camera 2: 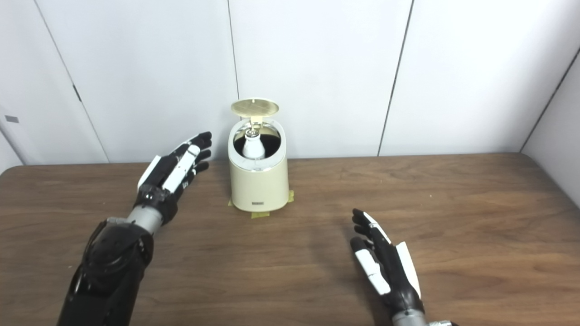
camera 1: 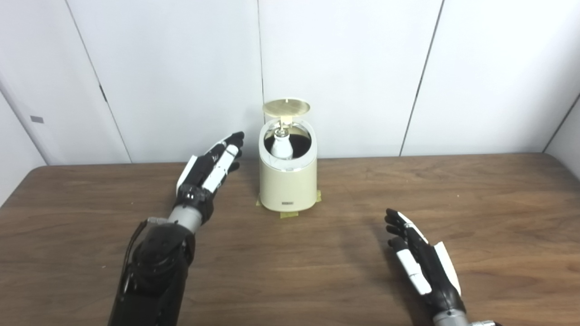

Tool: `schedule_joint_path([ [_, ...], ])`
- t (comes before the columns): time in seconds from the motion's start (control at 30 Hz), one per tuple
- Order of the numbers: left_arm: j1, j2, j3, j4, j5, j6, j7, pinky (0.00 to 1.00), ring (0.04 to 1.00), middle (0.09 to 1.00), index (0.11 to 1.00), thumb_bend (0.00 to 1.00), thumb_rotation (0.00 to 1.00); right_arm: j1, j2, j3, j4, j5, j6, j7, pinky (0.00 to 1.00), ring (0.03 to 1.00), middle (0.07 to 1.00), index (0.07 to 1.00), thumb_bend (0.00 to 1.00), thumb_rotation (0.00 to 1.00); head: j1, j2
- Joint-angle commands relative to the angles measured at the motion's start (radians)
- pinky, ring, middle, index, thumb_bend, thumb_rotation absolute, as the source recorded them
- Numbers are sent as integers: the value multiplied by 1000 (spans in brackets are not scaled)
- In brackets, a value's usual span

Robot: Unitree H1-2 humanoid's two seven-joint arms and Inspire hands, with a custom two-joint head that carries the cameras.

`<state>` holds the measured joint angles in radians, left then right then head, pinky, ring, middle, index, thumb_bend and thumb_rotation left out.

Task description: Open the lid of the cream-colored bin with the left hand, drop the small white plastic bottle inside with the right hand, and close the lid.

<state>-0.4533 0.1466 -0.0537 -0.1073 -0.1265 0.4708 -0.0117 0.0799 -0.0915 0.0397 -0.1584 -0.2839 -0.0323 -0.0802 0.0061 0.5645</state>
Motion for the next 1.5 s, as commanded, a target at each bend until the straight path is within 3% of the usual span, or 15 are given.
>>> schedule_joint_path([
  [0.0,-82,8,5,8,10,-3,-8,921,931,930,917,502,761,-7,8,-7,-4,0,-58,-25,769,851,864,865,568,1000,3,-4],
  [0.37,-244,13,1,153,57,-3,-11,903,927,921,915,484,750,-7,0,-8,23,-3,-88,-31,754,840,851,855,559,1000,18,-41],
  [0.8,-300,27,-5,206,128,-36,-39,903,930,930,917,486,733,-6,-9,-2,53,-13,-121,-36,755,831,837,848,569,1000,29,-59],
  [0.9,-319,39,-22,233,162,-55,-45,897,929,932,913,510,740,-7,-9,-1,54,-16,-118,-37,753,829,832,842,572,1000,29,-59],
  [1.03,-355,78,-90,273,258,-113,-56,869,919,919,889,480,789,-6,-8,3,57,-22,-119,-37,752,828,827,843,570,1000,24,-56],
  [1.23,-404,103,-155,284,362,-81,-87,972,988,966,899,525,793,2,-6,24,50,-44,-100,-29,750,813,823,851,605,1000,19,-51],
  [1.47,-444,106,-184,346,417,-112,-111,927,957,947,893,507,803,6,-1,37,52,-58,-99,-34,754,802,821,855,589,1000,11,-46],
])
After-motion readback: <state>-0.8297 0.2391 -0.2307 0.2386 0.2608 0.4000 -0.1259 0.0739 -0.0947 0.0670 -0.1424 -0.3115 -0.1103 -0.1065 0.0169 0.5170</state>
